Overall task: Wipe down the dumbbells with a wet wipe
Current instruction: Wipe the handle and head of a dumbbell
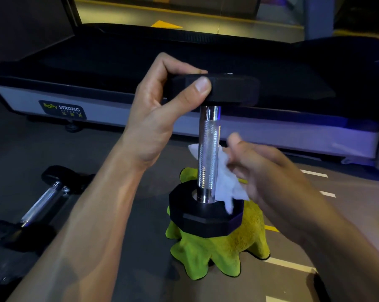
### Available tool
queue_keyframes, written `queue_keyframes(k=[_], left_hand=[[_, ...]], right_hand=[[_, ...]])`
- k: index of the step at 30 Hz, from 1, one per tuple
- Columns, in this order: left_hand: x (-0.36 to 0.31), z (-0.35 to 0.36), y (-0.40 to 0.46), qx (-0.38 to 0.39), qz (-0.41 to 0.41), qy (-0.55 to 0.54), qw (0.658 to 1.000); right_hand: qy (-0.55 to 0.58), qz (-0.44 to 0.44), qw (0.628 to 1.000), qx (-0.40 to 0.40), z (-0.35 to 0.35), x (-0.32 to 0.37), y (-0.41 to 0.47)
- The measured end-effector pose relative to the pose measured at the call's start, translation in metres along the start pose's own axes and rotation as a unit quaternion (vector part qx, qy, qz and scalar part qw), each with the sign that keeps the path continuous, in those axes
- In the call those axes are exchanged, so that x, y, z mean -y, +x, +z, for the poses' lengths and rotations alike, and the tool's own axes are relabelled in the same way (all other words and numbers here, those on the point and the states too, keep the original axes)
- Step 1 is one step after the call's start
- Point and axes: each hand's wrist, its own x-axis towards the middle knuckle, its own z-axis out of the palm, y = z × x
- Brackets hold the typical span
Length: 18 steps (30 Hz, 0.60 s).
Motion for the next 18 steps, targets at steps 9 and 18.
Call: queue_keyframes(k=[9, 18], left_hand=[[0.000, 0.004, 0.000, 0.008, 0.007, 0.004, 1.000], [-0.002, 0.001, -0.001, 0.017, 0.023, 0.021, 0.999]], right_hand=[[0.219, 0.146, 0.965, -0.012, 0.019, -0.005, 0.044], [0.203, 0.190, 0.960, 0.019, 0.045, 0.003, 0.050]])
